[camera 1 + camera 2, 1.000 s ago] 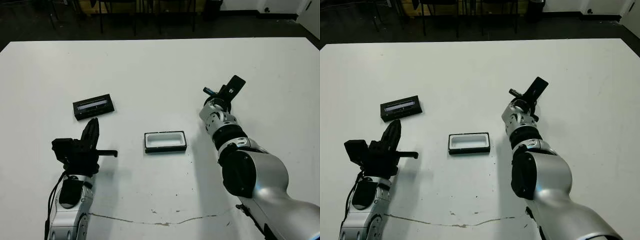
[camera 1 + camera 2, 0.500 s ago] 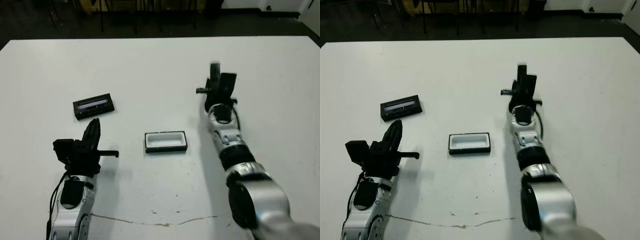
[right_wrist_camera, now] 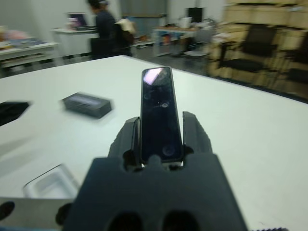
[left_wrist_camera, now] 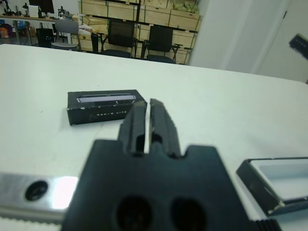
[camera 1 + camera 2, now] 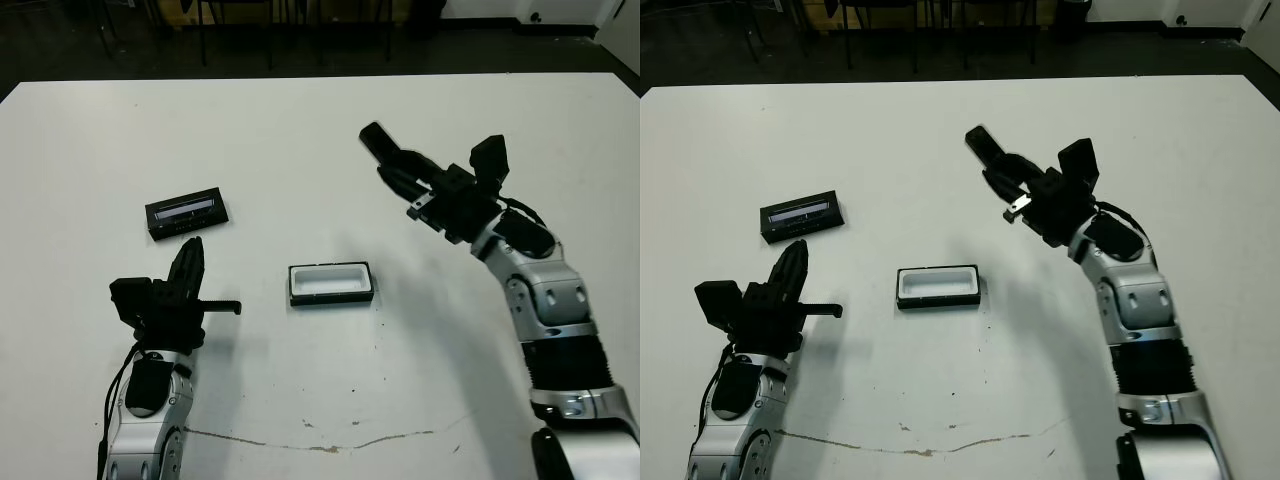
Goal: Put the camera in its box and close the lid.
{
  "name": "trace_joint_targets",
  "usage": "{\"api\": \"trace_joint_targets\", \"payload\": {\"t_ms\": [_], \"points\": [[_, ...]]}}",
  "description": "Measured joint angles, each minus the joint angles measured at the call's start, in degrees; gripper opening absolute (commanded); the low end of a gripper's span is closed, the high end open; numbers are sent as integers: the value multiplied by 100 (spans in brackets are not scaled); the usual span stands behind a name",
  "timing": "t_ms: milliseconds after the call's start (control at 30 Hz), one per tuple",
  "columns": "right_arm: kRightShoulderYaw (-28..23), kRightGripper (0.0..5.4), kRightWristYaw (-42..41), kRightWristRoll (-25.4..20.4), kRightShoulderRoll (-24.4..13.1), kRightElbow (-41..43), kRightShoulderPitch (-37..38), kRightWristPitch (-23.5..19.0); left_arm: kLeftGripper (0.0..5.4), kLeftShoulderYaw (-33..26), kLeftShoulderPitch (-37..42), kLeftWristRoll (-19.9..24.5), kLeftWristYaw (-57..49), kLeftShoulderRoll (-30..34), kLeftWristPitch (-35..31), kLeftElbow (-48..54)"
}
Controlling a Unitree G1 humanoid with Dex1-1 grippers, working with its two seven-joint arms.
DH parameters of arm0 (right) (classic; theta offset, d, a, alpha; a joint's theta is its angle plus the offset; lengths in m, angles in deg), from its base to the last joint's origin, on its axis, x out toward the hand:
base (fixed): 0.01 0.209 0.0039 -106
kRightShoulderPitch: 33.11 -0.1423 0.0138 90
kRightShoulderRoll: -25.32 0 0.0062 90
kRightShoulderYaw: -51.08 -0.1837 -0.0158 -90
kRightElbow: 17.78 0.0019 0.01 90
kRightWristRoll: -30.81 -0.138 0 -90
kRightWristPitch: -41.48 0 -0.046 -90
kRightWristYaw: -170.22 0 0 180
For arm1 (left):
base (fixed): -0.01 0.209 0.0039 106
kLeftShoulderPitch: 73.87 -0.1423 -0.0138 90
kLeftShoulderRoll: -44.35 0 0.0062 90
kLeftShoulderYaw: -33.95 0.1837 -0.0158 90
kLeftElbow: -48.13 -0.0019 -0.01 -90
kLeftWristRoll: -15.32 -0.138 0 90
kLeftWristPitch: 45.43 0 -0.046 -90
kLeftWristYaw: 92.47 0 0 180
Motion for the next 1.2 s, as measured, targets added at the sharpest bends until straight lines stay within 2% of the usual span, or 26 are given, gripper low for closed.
{"api": "trace_joint_targets", "payload": {"t_ms": [167, 367, 467, 633, 900, 1200], "points": [[228, 75, -1141, -9, -386, -559, -579, 69, 0, -3, -30, -22, -7, 2, -1, 15], [700, 75, -2236, 392, -895, -1001, -1367, 285, 0, -41, -86, -28, -7, 9, 14, 20], [1036, 75, -2712, 595, -998, -1123, -1740, 192, 0, -48, -114, -28, -7, 9, 15, 25], [1581, 75, -3130, 1071, -1054, -1089, -2192, 116, 0, -43, -121, -39, -7, 9, 13, 37], [2230, 75, -3314, 1433, -905, -930, -2276, -143, 0, -10, -167, -66, -54, -9, -66, 120], [2508, 75, -3619, 1492, -627, -1336, -2290, -140, 0, 5, -192, -55, -49, -47, 16, 112]]}}
